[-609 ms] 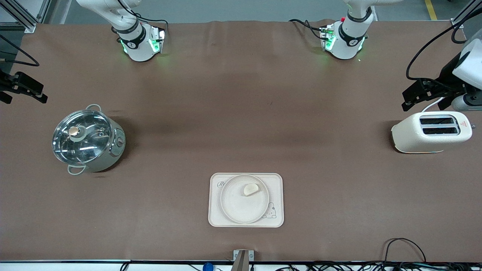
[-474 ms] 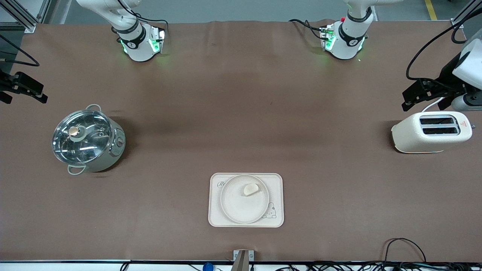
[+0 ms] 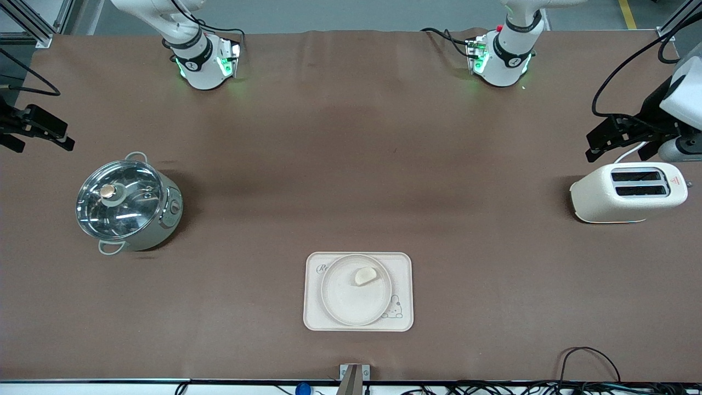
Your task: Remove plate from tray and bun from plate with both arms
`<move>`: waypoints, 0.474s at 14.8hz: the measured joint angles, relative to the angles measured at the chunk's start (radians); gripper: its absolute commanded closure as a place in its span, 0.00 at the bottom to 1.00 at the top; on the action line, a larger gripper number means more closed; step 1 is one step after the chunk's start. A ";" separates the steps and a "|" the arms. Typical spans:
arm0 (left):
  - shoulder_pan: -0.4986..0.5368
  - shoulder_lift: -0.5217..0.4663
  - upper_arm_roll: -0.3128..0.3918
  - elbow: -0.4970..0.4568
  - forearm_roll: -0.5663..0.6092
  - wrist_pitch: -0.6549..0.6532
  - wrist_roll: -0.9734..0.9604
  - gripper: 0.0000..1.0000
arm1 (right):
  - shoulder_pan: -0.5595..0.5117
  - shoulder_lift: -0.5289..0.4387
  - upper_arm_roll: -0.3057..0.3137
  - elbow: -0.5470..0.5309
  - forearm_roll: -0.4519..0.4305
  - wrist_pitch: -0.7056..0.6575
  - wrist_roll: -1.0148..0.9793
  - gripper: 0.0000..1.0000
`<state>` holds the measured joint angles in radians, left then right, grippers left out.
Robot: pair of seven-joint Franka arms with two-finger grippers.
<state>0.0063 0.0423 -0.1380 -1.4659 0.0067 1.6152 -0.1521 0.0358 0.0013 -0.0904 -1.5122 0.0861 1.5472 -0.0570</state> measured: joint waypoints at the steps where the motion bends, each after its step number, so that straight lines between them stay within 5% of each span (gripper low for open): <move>1: 0.001 0.003 0.001 0.005 0.000 0.002 0.000 0.00 | 0.001 0.010 0.001 -0.002 0.032 0.013 0.000 0.00; 7: -0.001 0.027 -0.005 0.040 0.000 0.001 0.002 0.00 | 0.140 0.242 0.006 -0.026 0.177 0.304 0.123 0.00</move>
<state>0.0056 0.0689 -0.1428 -1.4258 0.0067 1.6163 -0.1502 0.1762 0.2434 -0.0840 -1.5384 0.2636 1.8514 0.0657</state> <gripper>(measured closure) 0.000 0.000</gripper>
